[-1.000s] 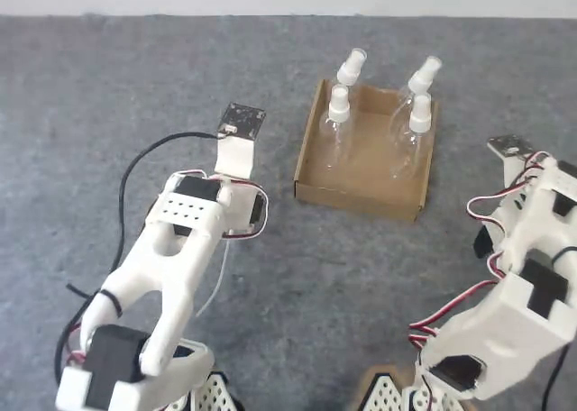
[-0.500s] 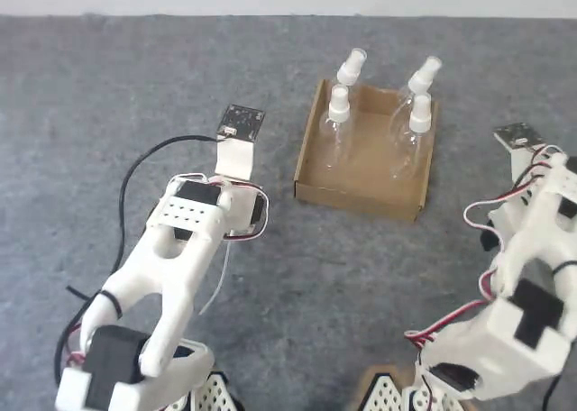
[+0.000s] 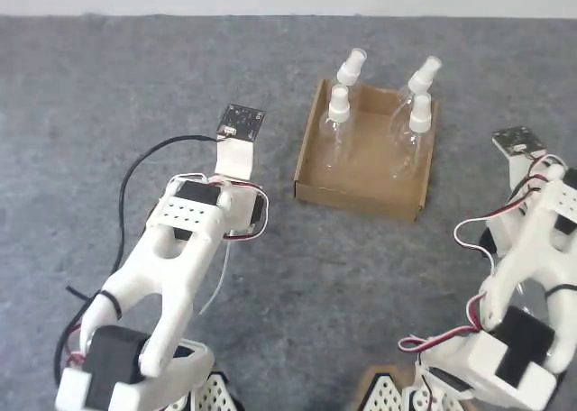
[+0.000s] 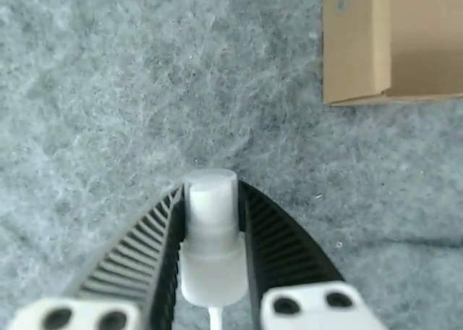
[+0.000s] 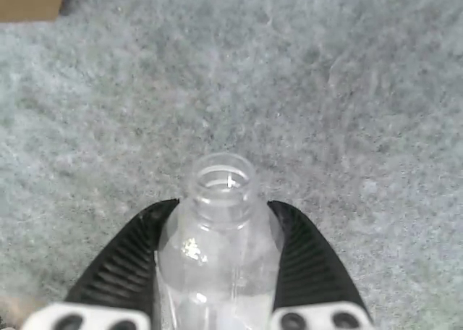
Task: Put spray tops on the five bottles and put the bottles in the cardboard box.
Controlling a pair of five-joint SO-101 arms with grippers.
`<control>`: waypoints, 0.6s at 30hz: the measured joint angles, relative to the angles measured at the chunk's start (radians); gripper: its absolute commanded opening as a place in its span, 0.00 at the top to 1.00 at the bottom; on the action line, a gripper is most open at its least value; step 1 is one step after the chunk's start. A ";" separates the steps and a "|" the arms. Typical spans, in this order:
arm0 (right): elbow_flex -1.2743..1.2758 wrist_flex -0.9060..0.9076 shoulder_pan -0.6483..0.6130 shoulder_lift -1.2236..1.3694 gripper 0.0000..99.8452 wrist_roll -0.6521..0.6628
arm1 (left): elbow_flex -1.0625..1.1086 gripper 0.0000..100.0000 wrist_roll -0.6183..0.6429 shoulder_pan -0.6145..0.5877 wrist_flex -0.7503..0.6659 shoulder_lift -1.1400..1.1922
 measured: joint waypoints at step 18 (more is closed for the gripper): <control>0.000 0.066 -0.054 -0.132 0.99 0.000 | 0.000 0.99 0.000 0.000 0.000 0.000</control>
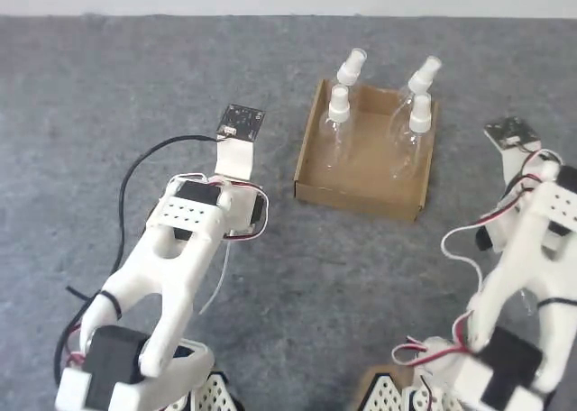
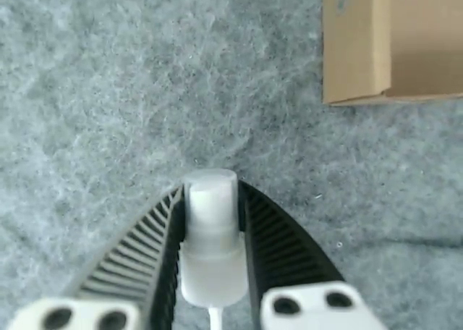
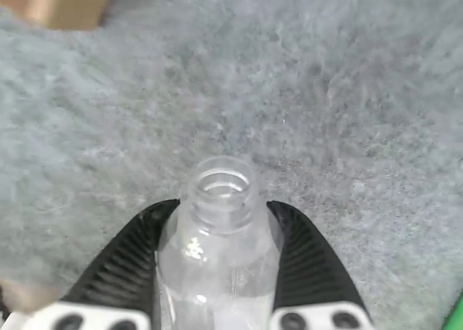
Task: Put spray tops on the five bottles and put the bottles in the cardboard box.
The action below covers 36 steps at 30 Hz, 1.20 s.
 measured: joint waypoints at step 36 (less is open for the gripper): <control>0.327 -0.276 -1.197 -0.655 0.99 -0.465 | -0.339 0.99 0.009 -0.176 0.302 -0.801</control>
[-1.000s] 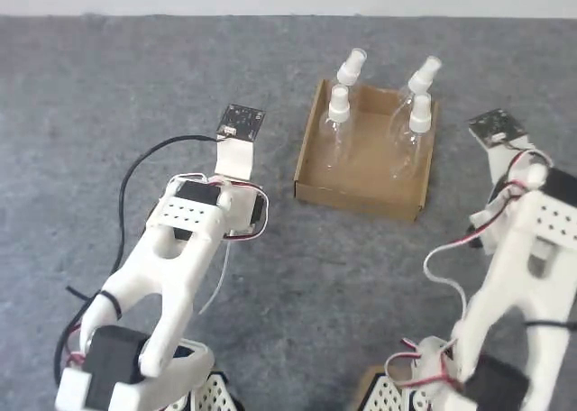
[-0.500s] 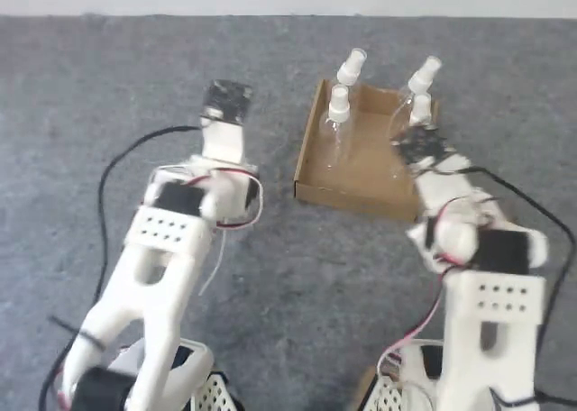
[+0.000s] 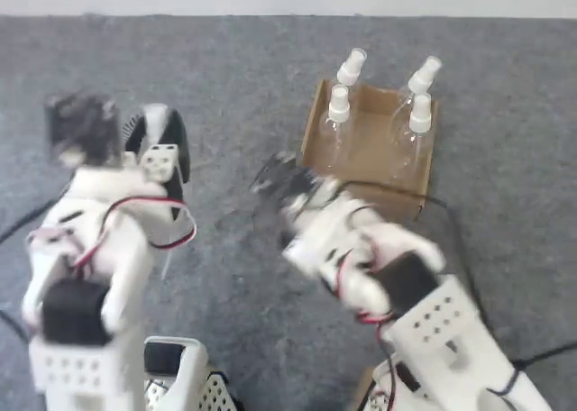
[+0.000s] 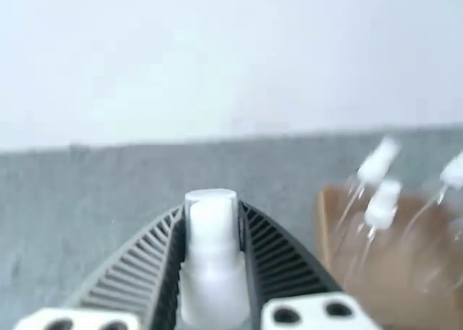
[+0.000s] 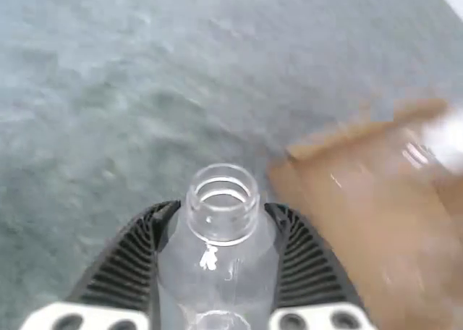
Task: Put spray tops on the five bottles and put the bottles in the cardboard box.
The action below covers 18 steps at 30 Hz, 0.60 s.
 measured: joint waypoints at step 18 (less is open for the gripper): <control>0.427 -0.661 -0.173 0.000 0.99 -0.120 | 0.074 0.99 0.382 0.021 -0.292 -0.127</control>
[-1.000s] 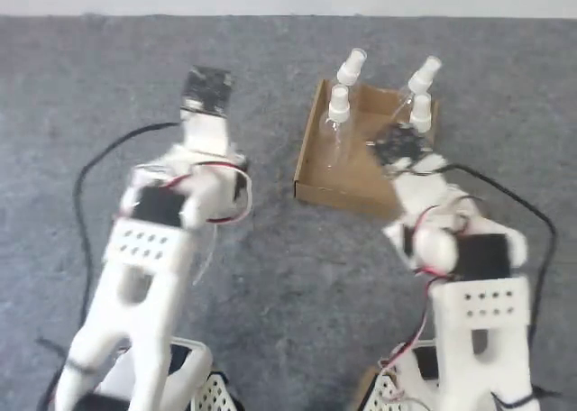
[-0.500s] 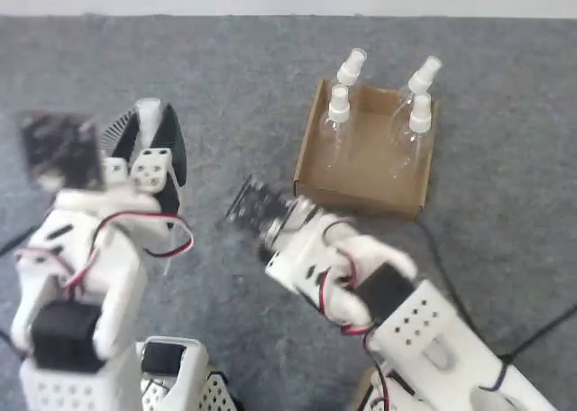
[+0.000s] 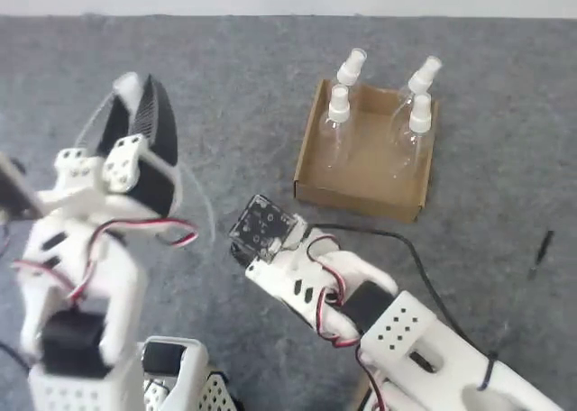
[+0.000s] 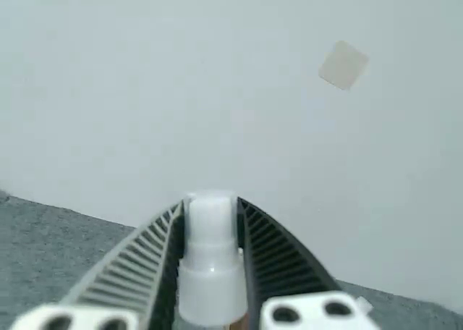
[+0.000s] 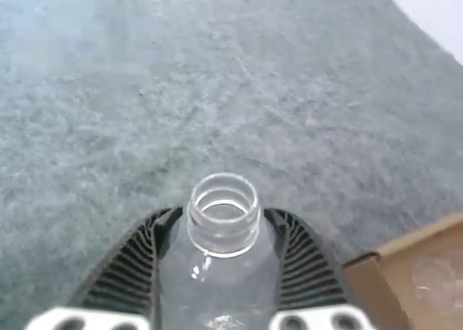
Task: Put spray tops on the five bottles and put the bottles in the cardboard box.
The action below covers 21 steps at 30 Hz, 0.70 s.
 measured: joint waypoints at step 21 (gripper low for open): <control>0.041 -0.071 -0.012 0.000 0.99 -0.008 | 0.358 0.99 0.074 0.074 -0.299 0.011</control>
